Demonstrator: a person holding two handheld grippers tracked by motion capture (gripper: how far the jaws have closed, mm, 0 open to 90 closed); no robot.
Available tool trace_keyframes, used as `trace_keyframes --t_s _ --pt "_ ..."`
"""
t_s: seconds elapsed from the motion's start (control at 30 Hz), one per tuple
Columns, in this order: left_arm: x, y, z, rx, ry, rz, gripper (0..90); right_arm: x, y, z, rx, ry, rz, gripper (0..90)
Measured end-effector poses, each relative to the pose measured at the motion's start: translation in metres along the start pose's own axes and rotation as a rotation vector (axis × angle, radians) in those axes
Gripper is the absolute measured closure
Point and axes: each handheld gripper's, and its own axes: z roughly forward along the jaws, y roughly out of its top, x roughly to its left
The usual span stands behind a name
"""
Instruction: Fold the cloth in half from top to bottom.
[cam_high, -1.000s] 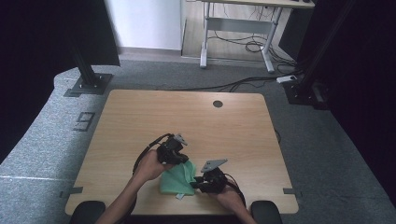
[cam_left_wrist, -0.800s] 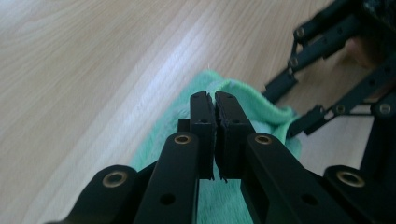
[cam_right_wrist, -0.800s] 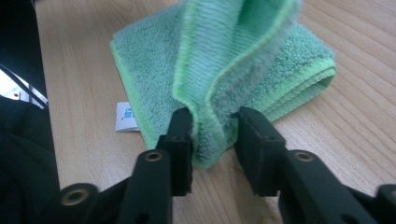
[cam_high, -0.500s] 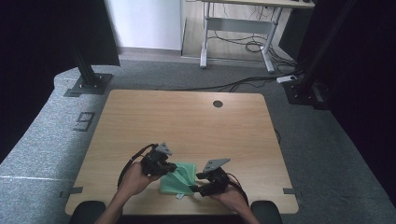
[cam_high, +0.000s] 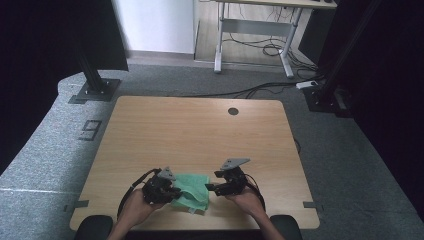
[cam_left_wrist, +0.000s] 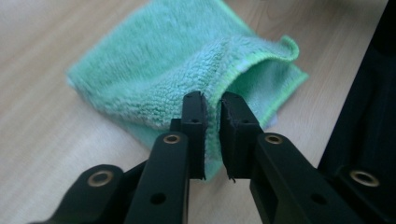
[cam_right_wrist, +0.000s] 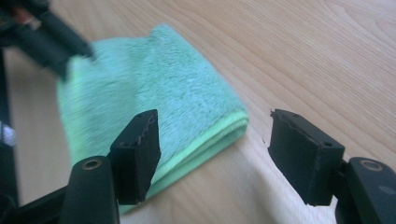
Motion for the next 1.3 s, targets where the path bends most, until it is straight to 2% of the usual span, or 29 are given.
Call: trace_keyframes --t_s 0.13,0.3,0.43,0.5,0.53,0.6,0.67,0.73,0.83,0.9,1.07,1.3 --pt "-0.001 -0.010 0.002 0.018 -0.015 -0.006 73.0 0.000 0.002 0.015 0.026 -0.017 -0.004 32.5" --pt "-0.002 -0.017 -0.010 0.005 -0.025 -0.003 57.0 -0.004 -0.002 0.025 0.060 -0.050 -0.008 35.2" --pt "0.000 -0.018 -0.026 -0.029 -0.012 0.005 47.7 -0.007 -0.006 0.029 0.076 -0.062 -0.008 36.5" --pt "0.003 -0.017 -0.032 -0.057 -0.011 -0.005 44.4 -0.007 -0.007 0.030 0.074 -0.065 -0.001 36.7" --pt "0.007 -0.016 -0.034 -0.072 0.008 -0.015 42.4 -0.008 -0.008 0.030 0.073 -0.064 0.002 36.7" --pt "0.012 -0.014 -0.031 -0.093 0.045 -0.036 38.5 -0.008 -0.008 0.030 0.071 -0.065 0.003 36.6" --pt "0.018 -0.011 -0.022 -0.109 0.060 -0.055 34.7 -0.006 -0.007 0.029 0.065 -0.071 0.008 33.3" --pt "0.022 -0.009 -0.012 -0.103 0.081 -0.066 33.7 -0.005 -0.007 0.026 0.047 -0.066 0.013 27.5" --pt "0.024 -0.011 0.002 -0.070 0.109 -0.069 32.4 0.000 -0.009 0.023 0.043 -0.048 0.021 18.5" --pt "0.025 -0.015 0.006 -0.059 0.115 -0.079 31.7 0.005 -0.013 0.020 0.050 -0.046 0.017 13.8" --pt "0.025 -0.026 0.013 -0.057 0.114 -0.097 31.7 0.017 -0.024 0.018 0.058 -0.037 0.013 13.7" --pt "0.023 -0.031 0.018 -0.056 0.111 -0.102 31.8 0.030 -0.029 0.016 0.072 -0.027 -0.008 13.7"
